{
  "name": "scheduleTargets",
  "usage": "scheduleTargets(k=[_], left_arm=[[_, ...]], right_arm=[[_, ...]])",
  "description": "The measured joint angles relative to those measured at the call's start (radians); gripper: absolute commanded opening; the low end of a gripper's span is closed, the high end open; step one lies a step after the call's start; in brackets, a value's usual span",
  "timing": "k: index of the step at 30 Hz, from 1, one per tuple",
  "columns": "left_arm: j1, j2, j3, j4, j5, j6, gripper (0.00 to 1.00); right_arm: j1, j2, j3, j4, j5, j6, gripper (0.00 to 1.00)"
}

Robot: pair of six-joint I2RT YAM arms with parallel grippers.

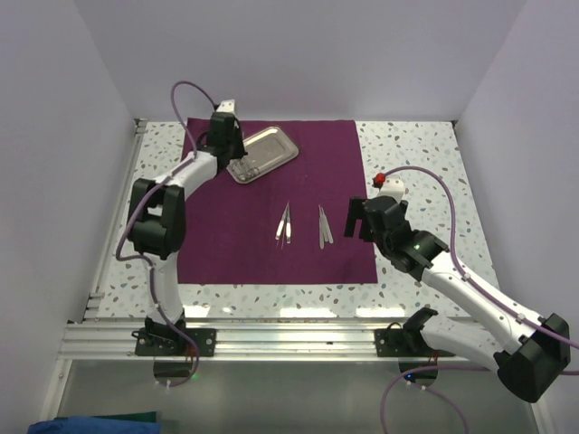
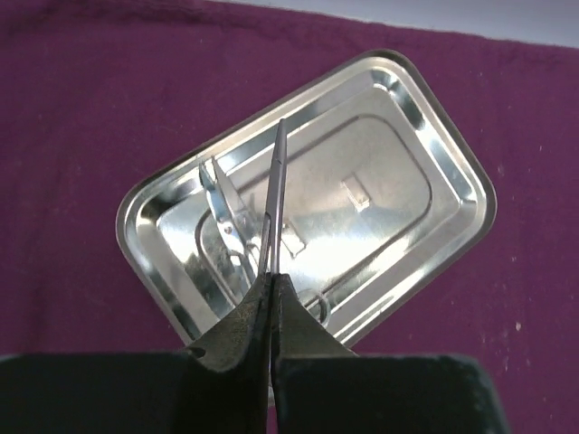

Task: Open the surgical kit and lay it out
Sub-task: Pick up the medical item from the container, then place the medical item in the surgical kit.

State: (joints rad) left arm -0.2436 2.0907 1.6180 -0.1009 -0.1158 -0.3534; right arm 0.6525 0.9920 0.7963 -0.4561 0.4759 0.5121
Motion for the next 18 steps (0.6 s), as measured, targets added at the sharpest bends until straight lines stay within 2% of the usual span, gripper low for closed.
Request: scheduleTargets(k=[6,10,14,18], left_arm=[[-0.013,-0.203,-0.299,0.002,0.009,-0.029,0.00],[-0.073,-0.336,-0.467,-0.017,-0.032,-0.058,0.00],[-0.195,-0.444,-0.568,-0.055,-0.104,-0.092,0.00],[-0.245,-0.475,-0.619,-0.067,-0.145,-0.126,0.00]], right_arm=[[0.000,-0.001,0.000,0.001,-0.010,0.000,0.89],[0.000,0.000,0.000,0.002,-0.026,0.000,0.89],[0.000,0.000,0.000,0.003,-0.032,0.000,0.89],[0.000,0.000,0.000,0.005,-0.043,0.000,0.88]])
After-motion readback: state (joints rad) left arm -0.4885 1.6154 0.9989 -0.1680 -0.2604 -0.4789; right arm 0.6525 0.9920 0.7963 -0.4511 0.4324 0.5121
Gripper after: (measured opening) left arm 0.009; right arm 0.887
